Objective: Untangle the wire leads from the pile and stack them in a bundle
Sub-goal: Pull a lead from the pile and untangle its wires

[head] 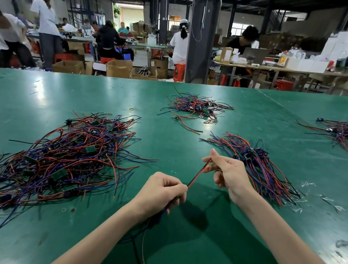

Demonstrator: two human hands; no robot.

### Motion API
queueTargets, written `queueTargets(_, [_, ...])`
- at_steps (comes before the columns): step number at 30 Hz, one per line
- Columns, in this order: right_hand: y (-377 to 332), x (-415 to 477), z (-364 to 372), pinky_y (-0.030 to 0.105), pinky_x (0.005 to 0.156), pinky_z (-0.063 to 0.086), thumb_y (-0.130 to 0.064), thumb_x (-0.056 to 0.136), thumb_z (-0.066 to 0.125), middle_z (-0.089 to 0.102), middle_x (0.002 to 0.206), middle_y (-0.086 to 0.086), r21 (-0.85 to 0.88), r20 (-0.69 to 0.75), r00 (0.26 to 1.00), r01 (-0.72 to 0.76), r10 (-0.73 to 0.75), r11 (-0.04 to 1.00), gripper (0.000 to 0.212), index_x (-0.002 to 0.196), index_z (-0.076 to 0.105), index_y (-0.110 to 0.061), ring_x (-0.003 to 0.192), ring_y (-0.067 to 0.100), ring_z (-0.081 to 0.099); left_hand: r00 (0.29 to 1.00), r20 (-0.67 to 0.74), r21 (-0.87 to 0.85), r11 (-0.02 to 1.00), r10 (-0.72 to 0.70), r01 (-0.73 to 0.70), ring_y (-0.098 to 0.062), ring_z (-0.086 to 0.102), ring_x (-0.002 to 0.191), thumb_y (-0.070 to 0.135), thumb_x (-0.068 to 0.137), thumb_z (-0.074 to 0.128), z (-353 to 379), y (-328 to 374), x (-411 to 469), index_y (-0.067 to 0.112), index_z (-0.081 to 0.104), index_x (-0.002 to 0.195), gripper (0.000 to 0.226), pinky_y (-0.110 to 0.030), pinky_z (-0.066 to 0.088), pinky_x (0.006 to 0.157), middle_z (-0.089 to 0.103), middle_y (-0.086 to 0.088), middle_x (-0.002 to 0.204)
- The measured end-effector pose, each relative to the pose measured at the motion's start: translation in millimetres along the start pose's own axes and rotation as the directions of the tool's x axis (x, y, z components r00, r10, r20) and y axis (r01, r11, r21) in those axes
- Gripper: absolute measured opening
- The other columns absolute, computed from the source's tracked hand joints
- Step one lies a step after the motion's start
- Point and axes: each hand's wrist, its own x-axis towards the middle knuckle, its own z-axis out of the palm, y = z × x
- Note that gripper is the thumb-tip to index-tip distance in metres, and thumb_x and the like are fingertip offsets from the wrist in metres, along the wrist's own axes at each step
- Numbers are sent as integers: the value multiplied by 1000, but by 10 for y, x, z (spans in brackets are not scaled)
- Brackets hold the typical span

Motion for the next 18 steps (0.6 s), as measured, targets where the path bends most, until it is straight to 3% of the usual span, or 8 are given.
queueTargets(5, [-36,-92,114,16,36,30,-41,88,59,71,71,6,-7,81,996,-38,38,999,37,87,68,-5,33,8,43,983,-183,-143,990,-26,0,-9,44,41,13,87,60,-53,14,60,15,64,51,36,-18,38,40,52,2,47])
queueTargets(9, [-18,-262,296,15,33,32,-41,83,61,73,75,5,-105,302,948,-73,102,992,36,84,68,-6,34,7,47,943,-328,-199,980,-59,-8,1,54,53,17,91,57,-144,17,96,18,69,59,35,-17,44,50,60,9,53])
queueTargets(11, [7,-363,393,15,34,36,-40,81,63,74,81,4,-144,443,883,-101,155,984,34,88,67,-7,37,7,50,933,-350,-249,968,-77,-14,2,55,55,16,92,56,-158,31,104,18,69,62,33,-17,44,54,61,10,55])
queueTargets(13, [39,-444,479,16,35,39,-34,83,64,73,86,4,-138,536,828,-105,163,985,24,87,68,-10,40,7,52,931,-347,-325,946,-110,-9,-2,53,53,15,93,54,-153,50,103,17,68,66,31,-17,43,47,59,9,56])
queueTargets(18, [78,-522,585,16,35,38,-17,88,63,69,82,5,-50,547,830,-97,108,994,13,95,67,-7,39,7,51,944,-277,-418,907,-179,50,-8,43,46,20,96,51,-141,59,79,20,65,71,29,-15,30,39,57,8,62])
